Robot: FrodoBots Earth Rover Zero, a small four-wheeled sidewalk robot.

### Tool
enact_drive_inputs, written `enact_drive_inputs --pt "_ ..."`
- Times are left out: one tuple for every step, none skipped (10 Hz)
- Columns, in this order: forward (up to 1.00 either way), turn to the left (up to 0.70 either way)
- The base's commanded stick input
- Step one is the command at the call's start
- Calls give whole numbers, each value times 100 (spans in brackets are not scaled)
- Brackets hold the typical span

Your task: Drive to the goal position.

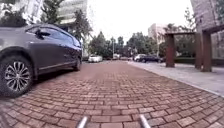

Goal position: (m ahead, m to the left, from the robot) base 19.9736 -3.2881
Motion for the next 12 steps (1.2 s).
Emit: enact_drive_inputs --pt "45 0" --pt "45 0" --pt "45 0" --pt "45 0" --pt "45 0" --pt "45 0" --pt "45 0" --pt "45 0" --pt "45 0" --pt "45 0" --pt "45 0" --pt "45 0"
